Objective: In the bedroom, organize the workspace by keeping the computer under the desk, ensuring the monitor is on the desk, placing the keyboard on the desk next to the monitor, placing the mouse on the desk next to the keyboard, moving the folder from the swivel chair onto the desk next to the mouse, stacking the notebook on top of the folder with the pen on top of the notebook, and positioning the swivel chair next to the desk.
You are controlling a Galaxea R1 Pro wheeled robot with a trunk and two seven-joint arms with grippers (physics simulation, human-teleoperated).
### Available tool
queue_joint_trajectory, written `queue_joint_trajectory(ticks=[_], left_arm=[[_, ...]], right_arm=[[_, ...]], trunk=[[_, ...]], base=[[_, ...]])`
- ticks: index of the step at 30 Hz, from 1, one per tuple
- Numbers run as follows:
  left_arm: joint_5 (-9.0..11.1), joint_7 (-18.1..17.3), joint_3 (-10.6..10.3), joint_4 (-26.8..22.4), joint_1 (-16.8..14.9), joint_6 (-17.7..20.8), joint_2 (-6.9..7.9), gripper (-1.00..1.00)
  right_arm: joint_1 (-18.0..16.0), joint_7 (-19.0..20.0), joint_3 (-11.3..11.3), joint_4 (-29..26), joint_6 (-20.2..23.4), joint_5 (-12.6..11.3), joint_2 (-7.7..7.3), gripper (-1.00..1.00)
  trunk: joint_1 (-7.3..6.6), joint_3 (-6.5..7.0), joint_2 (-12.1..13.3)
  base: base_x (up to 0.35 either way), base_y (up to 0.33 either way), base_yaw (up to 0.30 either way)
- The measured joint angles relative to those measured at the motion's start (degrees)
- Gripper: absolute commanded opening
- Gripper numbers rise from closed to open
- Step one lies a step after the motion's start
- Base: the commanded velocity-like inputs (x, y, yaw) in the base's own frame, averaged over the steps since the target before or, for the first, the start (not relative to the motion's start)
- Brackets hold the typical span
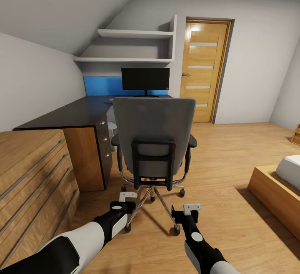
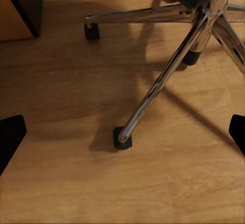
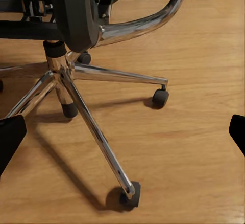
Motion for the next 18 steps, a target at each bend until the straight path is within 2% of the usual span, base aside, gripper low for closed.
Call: queue_joint_trajectory(ticks=[12, 18], left_arm=[[0.0, -0.1, 0.0, 0.0, 0.0, 0.6, 0.0, 1.0], [-0.2, -0.4, -0.1, -0.1, 0.0, 0.7, 0.0, 1.0]], right_arm=[[0.0, -0.6, 0.1, -0.6, -0.2, 0.0, 0.1, 1.0], [0.0, -2.2, 0.1, -4.2, -0.1, 0.0, 0.14, 1.0]], trunk=[[0.0, -0.13, 0.0], [0.0, -0.23, 0.0]], base=[[0.0, 0.0, 0.0], [0.0, 0.0, 0.0]])
